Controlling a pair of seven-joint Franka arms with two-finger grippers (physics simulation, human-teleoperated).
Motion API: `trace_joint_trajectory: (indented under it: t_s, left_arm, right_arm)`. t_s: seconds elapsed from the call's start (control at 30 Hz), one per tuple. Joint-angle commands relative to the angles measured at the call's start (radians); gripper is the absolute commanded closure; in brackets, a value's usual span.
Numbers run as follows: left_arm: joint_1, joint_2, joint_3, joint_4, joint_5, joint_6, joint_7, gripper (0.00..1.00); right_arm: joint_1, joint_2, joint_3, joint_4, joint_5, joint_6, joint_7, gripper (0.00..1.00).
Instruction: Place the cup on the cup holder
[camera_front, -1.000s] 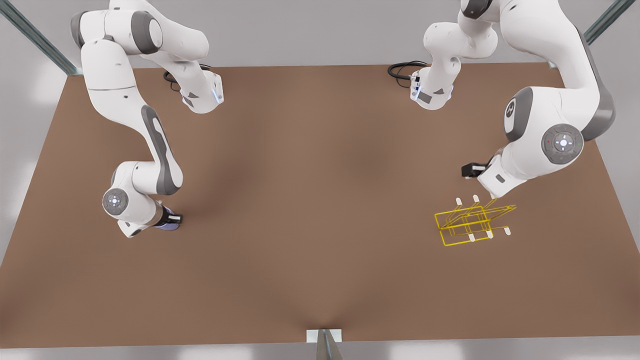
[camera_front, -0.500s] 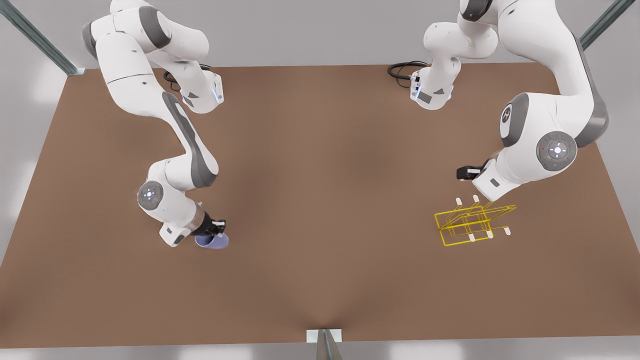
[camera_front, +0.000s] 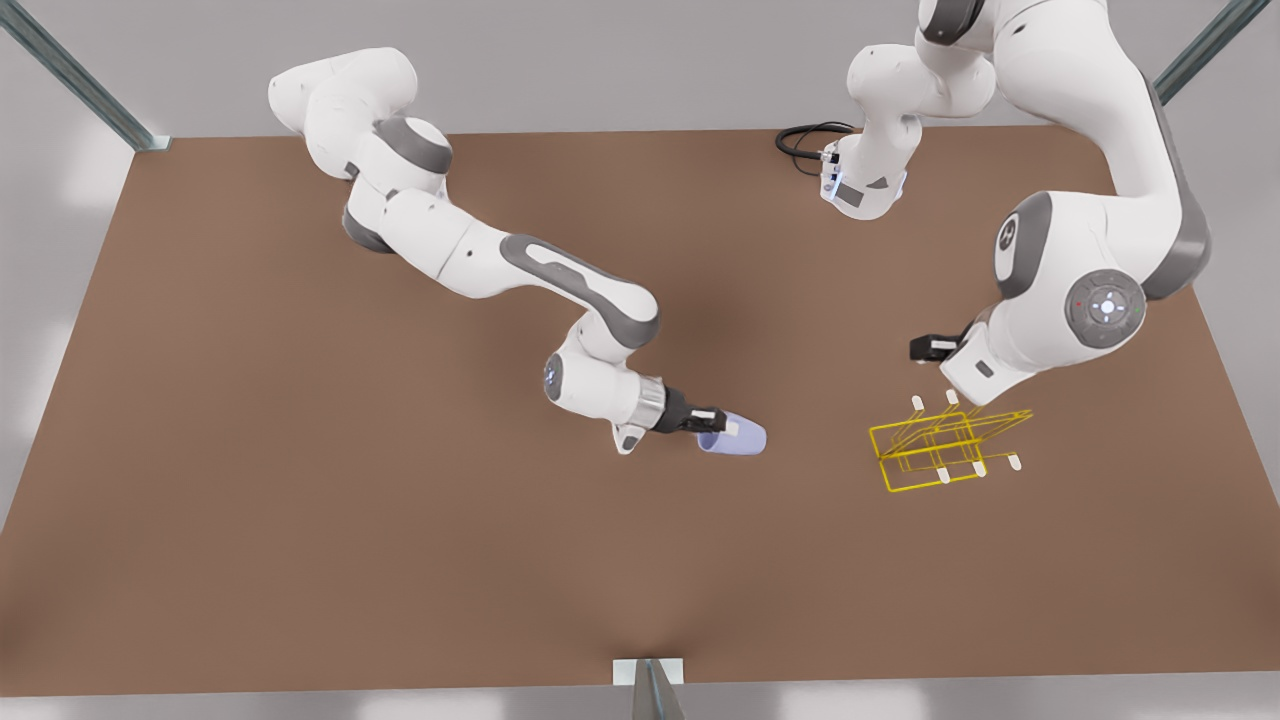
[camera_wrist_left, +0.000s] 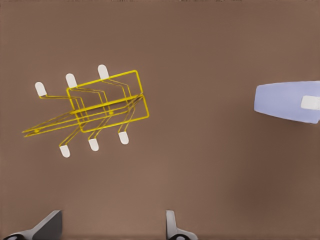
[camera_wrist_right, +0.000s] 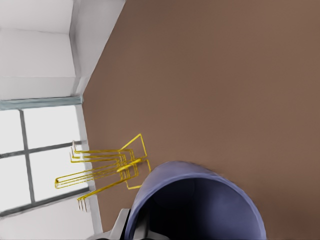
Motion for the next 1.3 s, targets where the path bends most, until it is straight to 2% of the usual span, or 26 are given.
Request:
trace_joint_trajectory:
  t_s: [0.0,0.03,0.07,0.2,0.23,0.27,0.37,0.43,0.53,0.57,0.6,0.67,0.7,0.73,0.77,0.8,0.83,0.87,0.9,0.97,1.03,1.27]
  left_arm:
    - [0.001,-0.017,0.000,-0.012,-0.001,0.004,-0.005,0.00]
    - [-0.002,-0.089,0.000,-0.111,0.002,0.059,-0.038,0.00]
    - [-0.051,-0.192,0.000,-0.317,0.025,0.208,-0.217,0.00]
    - [-0.069,-0.186,-0.005,-0.341,0.027,0.205,-0.271,0.00]
    - [-0.074,-0.183,-0.005,-0.341,0.027,0.205,-0.271,0.00]
    - [-0.077,-0.183,-0.005,-0.341,0.027,0.204,-0.273,0.00]
    - [-0.132,-0.160,-0.005,-0.341,0.023,0.205,-0.422,0.00]
    - [-0.155,-0.120,-0.032,-0.346,0.016,0.244,-0.880,0.00]
    - [-0.192,-0.138,-0.057,-0.470,-0.084,0.372,-1.409,0.00]
    - [-0.203,-0.138,-0.060,-0.506,-0.087,0.457,-1.609,0.00]
    - [-0.206,-0.137,-0.066,-0.527,-0.099,0.541,-1.715,0.00]
    - [-0.203,-0.135,-0.066,-0.527,-0.154,0.667,-1.914,0.00]
    - [-0.203,-0.126,-0.066,-0.526,-0.154,0.649,-1.974,0.00]
    - [-0.206,-0.082,-0.080,-0.483,-0.168,0.618,-1.976,0.00]
    - [-0.226,-0.010,-0.110,-0.404,-0.164,0.567,-1.983,0.00]
    - [-0.231,0.116,-0.110,-0.271,-0.156,0.566,-2.181,0.00]
    - [-0.234,0.181,-0.110,-0.208,-0.151,0.595,-2.331,0.00]
    - [-0.240,0.193,-0.113,-0.210,-0.151,0.702,-2.381,0.00]
    - [-0.243,0.202,-0.117,-0.219,-0.150,0.794,-2.388,0.00]
    - [-0.241,0.205,-0.117,-0.236,-0.150,0.839,-2.488,0.00]
    - [-0.240,0.243,-0.117,-0.233,-0.156,0.935,-2.493,0.00]
    - [-0.197,0.285,-0.117,-0.223,-0.148,0.935,-2.491,0.00]
  right_arm:
    - [0.035,0.043,0.007,0.031,0.009,0.128,0.088,0.79]
    - [0.049,0.063,0.005,0.049,0.007,0.133,0.072,0.79]
    - [0.083,0.090,0.000,0.089,0.006,0.134,0.057,0.79]
    - [0.138,0.147,-0.020,0.135,0.007,0.152,0.054,0.79]
    - [0.166,0.162,-0.024,0.161,0.007,0.151,0.060,0.75]
    - [0.166,0.158,-0.024,0.161,0.007,0.145,0.071,0.00]
    - [0.156,0.139,-0.024,0.160,0.009,0.143,0.077,0.00]
    - [0.146,0.135,-0.032,0.150,0.003,0.152,0.066,0.00]
    - [0.057,0.070,-0.055,-0.046,-0.044,0.168,0.054,0.00]
    - [0.029,0.033,-0.056,-0.144,-0.044,0.237,0.057,0.00]
    - [-0.034,-0.037,-0.055,-0.235,-0.044,0.245,0.058,0.00]
    - [-0.086,-0.152,-0.047,-0.294,-0.031,0.200,0.086,0.00]
    - [-0.187,-0.307,-0.069,-0.363,-0.033,-0.013,0.097,0.00]
    - [-0.276,-0.488,-0.171,-0.390,-0.059,-0.353,0.098,0.00]
    - [-0.284,-0.594,-0.302,-0.379,-0.137,-0.577,0.086,0.00]
    - [-0.315,-0.657,-0.374,-0.344,-0.267,-0.720,0.052,0.00]
    - [-0.388,-0.710,-0.388,-0.275,-0.467,-0.918,-0.008,0.00]
    - [-0.436,-0.764,-0.435,-0.256,-0.600,-1.075,-0.026,0.00]
    - [-0.491,-0.806,-0.443,-0.247,-0.611,-1.159,-0.130,0.00]
    - [-0.650,-0.861,-0.435,-0.277,-0.605,-1.257,-0.227,0.00]
    - [-0.664,-0.941,-0.440,-0.388,-0.606,-1.224,-0.224,0.00]
    - [-0.661,-0.852,-0.441,-0.294,-0.603,-1.199,-0.227,0.00]
